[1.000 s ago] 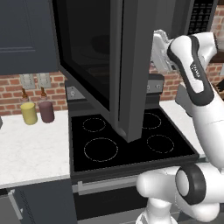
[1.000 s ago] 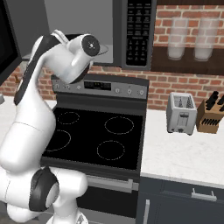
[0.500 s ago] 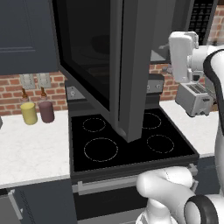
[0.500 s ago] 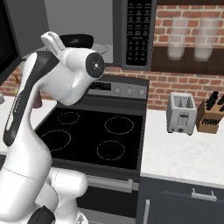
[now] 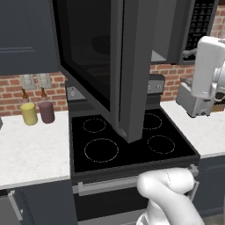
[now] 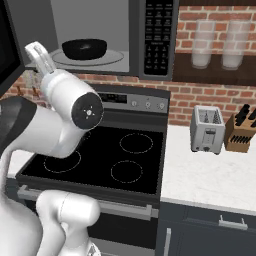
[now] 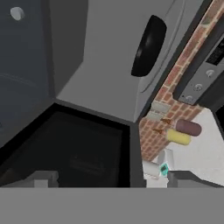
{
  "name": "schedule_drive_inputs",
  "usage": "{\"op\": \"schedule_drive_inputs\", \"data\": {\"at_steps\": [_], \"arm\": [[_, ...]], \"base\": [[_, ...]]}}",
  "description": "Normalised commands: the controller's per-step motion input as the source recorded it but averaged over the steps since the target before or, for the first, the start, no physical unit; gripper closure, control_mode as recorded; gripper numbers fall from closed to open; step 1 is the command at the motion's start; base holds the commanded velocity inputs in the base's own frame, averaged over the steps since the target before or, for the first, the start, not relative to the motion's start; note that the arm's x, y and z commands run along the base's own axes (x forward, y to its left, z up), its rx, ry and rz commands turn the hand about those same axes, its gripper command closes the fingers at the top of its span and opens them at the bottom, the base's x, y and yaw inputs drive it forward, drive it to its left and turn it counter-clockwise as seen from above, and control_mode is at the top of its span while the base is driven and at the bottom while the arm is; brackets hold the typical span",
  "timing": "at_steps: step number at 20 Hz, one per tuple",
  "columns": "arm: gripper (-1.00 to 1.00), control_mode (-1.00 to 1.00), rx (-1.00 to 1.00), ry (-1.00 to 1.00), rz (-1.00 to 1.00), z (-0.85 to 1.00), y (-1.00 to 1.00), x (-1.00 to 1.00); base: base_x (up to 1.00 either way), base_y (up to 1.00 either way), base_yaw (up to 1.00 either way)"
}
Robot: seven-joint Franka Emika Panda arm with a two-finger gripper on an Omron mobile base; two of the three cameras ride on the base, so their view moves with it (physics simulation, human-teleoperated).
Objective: Open the microwave, place the bowl with waffle inside the microwave, then close the microwave door and turn it on.
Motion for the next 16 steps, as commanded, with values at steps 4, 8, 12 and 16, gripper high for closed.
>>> {"op": "schedule_drive_inputs", "data": {"at_steps": [4, 8, 12, 16], "arm": [[-1.00, -1.00, 0.13, 0.00, -0.24, 0.00, 0.00, -1.00], [-1.00, -1.00, 0.16, 0.00, -0.25, 0.00, 0.00, -1.00], [-1.00, -1.00, 0.13, 0.00, -0.27, 0.03, 0.00, -1.00], [-1.00, -1.00, 0.16, 0.00, -0.18, 0.26, 0.00, -1.00]], "base": [[0.00, 0.00, 0.00], [0.00, 0.00, 0.00], [0.00, 0.00, 0.00], [0.00, 0.00, 0.00]]}}
